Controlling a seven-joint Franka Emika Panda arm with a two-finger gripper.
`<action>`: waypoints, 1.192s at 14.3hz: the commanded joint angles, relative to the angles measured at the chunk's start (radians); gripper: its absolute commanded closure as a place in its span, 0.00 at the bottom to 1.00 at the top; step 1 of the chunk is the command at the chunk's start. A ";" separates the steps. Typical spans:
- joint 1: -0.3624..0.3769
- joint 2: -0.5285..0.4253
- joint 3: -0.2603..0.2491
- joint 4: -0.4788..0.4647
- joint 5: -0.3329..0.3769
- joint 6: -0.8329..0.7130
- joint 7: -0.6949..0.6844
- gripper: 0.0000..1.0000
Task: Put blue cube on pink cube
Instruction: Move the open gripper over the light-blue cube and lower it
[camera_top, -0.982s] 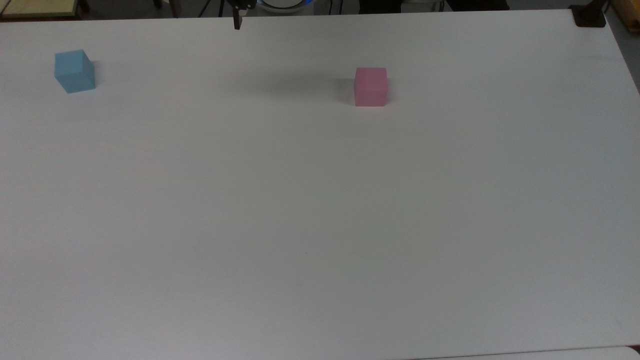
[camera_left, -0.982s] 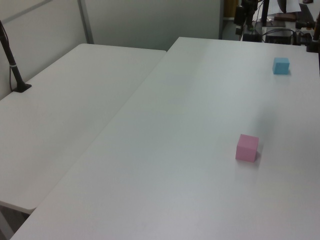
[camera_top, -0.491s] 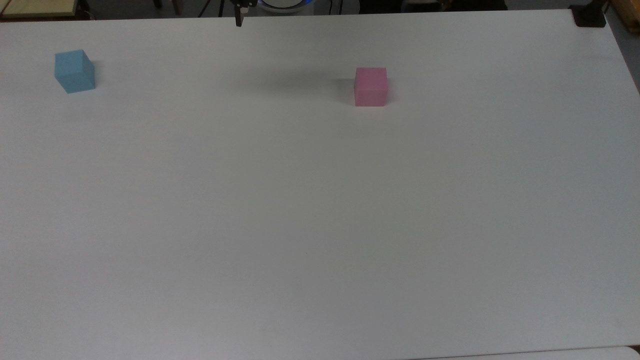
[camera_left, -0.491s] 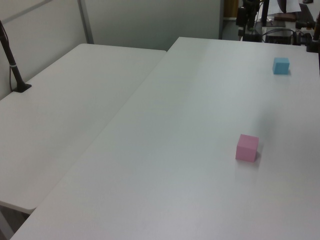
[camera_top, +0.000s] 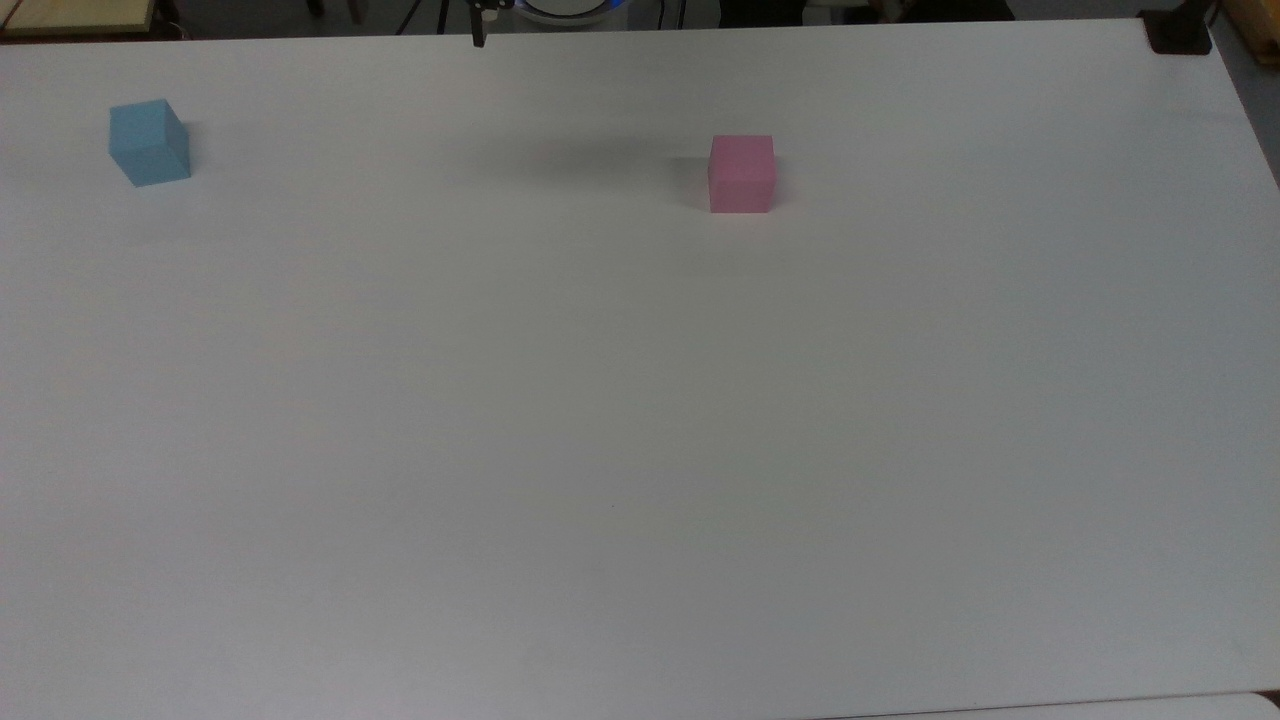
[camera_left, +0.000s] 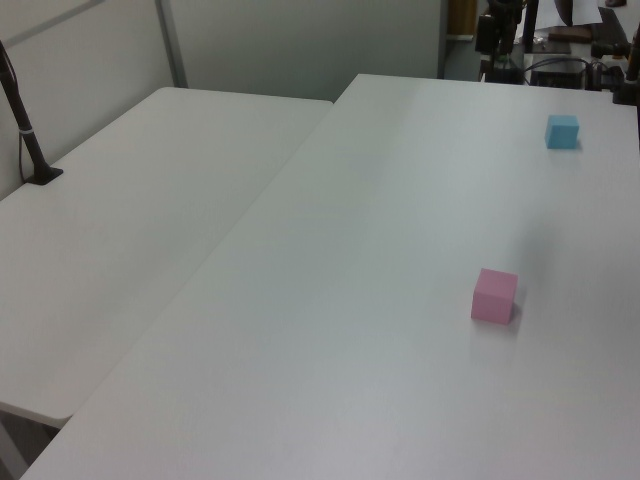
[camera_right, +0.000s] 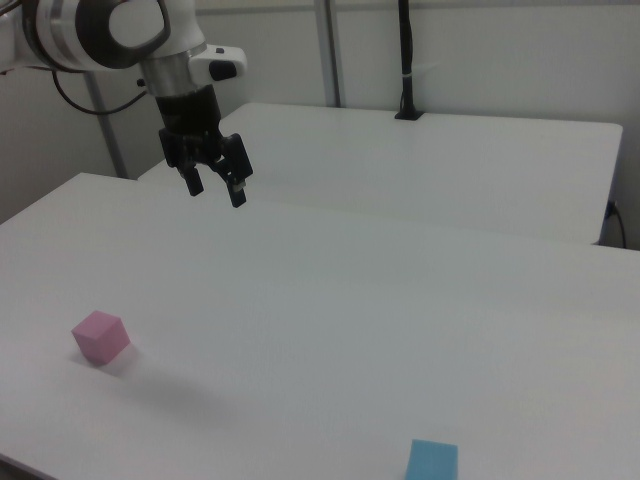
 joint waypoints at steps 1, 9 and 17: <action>-0.033 -0.055 0.001 -0.021 -0.009 -0.100 -0.175 0.00; -0.333 -0.045 -0.013 -0.040 -0.064 -0.045 -0.717 0.00; -0.541 0.099 -0.071 -0.137 0.037 0.208 -0.977 0.00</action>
